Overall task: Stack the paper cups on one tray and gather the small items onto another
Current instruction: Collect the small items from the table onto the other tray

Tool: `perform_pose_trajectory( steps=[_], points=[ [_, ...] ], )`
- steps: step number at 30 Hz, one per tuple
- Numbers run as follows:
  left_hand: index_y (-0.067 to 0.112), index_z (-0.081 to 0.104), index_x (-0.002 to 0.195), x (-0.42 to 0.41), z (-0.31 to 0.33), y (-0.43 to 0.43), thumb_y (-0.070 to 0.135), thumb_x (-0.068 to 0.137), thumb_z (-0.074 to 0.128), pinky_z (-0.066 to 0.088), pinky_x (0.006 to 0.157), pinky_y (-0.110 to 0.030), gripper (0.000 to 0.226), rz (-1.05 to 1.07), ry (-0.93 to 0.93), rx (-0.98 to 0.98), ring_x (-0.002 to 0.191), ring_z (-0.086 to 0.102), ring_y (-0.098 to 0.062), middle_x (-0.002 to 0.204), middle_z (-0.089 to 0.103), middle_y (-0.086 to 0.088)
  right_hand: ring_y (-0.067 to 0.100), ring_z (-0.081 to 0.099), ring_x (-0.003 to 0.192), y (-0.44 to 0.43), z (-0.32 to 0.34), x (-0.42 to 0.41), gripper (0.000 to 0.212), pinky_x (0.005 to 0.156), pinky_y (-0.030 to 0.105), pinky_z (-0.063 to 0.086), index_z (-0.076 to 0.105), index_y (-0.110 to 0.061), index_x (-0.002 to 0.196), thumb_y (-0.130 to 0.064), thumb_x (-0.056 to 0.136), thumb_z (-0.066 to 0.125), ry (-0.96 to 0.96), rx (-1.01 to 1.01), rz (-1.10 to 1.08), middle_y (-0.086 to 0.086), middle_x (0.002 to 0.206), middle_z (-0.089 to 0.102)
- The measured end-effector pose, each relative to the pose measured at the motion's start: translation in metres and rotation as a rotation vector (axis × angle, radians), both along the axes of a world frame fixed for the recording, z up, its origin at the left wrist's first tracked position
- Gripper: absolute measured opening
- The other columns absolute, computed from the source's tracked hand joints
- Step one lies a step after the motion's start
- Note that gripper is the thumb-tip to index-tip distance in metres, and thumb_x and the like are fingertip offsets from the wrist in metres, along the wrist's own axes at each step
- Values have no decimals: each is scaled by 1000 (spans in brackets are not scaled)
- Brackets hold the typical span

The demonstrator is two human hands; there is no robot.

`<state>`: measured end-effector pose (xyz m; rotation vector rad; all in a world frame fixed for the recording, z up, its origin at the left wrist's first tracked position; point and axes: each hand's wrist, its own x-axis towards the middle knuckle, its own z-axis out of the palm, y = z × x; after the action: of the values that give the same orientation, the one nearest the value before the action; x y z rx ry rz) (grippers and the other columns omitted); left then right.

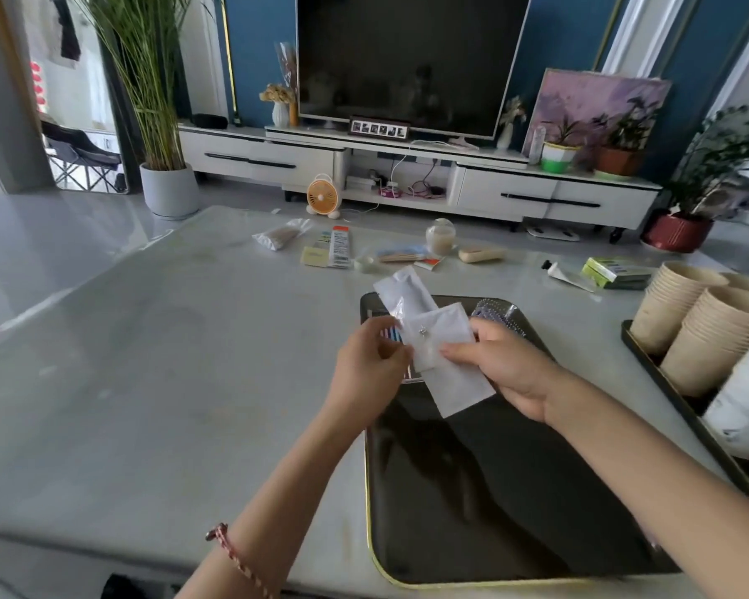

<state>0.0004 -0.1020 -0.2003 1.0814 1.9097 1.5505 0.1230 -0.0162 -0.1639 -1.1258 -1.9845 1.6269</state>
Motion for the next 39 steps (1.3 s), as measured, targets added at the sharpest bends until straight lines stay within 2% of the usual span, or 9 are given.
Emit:
perform_pose_trajectory(
  steps=[6, 12, 15, 20, 23, 26, 29, 31, 39],
  points=[
    [15, 57, 121, 36, -5, 8, 17, 93, 45, 42, 93, -26, 31, -83, 543, -138, 113, 53, -19, 121, 60, -2, 23, 61, 96, 6, 2, 80, 30, 82, 37, 51, 55, -13, 113, 0, 86, 54, -181, 226, -123, 8, 106, 63],
    [10, 61, 115, 27, 5, 2, 5, 91, 39, 38, 82, -22, 32, 56, 501, -140, 107, 55, -24, 119, 59, -8, 18, 64, 89, 8, 1, 116, 28, 77, 25, 51, 62, -11, 105, 7, 84, 54, -380, 95, 217, 4, 98, 67],
    [11, 60, 116, 31, 8, -5, 6, 93, 40, 38, 79, -20, 30, 48, 482, -167, 104, 55, -21, 120, 60, -7, 21, 63, 100, -1, -2, 107, 25, 82, 28, 49, 62, -8, 107, 0, 86, 53, -525, 186, 413, 5, 102, 66],
    [11, 60, 117, 44, 10, -14, 11, 96, 43, 41, 83, -20, 27, -32, 490, -247, 110, 55, -21, 124, 59, -7, 5, 54, 94, -17, -13, 87, 39, 77, 9, 41, 54, -26, 126, -16, 88, 59, -547, 435, 553, -9, 101, 56],
    [15, 49, 127, 41, 6, -21, 14, 93, 45, 39, 99, -35, 34, 25, 595, -382, 122, 43, -27, 134, 46, -9, 4, 50, 103, -15, -22, 93, 35, 90, 11, 35, 61, -21, 120, -24, 85, 65, -369, 655, 352, -4, 112, 54],
    [12, 34, 136, 31, -3, -29, 13, 91, 44, 34, 101, -41, 45, 89, 643, -523, 126, 35, -32, 138, 37, -13, 21, 52, 108, -2, -29, 108, 34, 95, 32, 43, 58, -17, 120, -25, 87, 60, -408, 912, -87, 6, 117, 54],
    [8, 33, 135, 25, -13, -32, 11, 92, 42, 38, 94, -40, 44, 92, 524, -552, 122, 40, -34, 133, 44, -17, 31, 50, 119, 10, -37, 122, 47, 95, 41, 43, 37, -13, 137, -26, 93, 50, -652, 709, -185, 14, 135, 44],
    [7, 39, 131, 23, -16, -34, 11, 92, 41, 42, 84, -37, 39, 110, 519, -536, 113, 48, -33, 125, 52, -17, 33, 48, 124, 13, -45, 124, 51, 99, 42, 41, 31, -10, 141, -24, 94, 48, -656, 600, -163, 15, 140, 41],
    [4, 39, 123, 27, -16, -41, 14, 93, 38, 43, 68, -34, 31, 220, 429, -496, 82, 53, -31, 108, 60, -16, 30, 55, 116, 19, -56, 111, 46, 92, 36, 46, 46, -7, 134, -1, 88, 53, -511, 680, -271, 13, 131, 56]
  ],
)
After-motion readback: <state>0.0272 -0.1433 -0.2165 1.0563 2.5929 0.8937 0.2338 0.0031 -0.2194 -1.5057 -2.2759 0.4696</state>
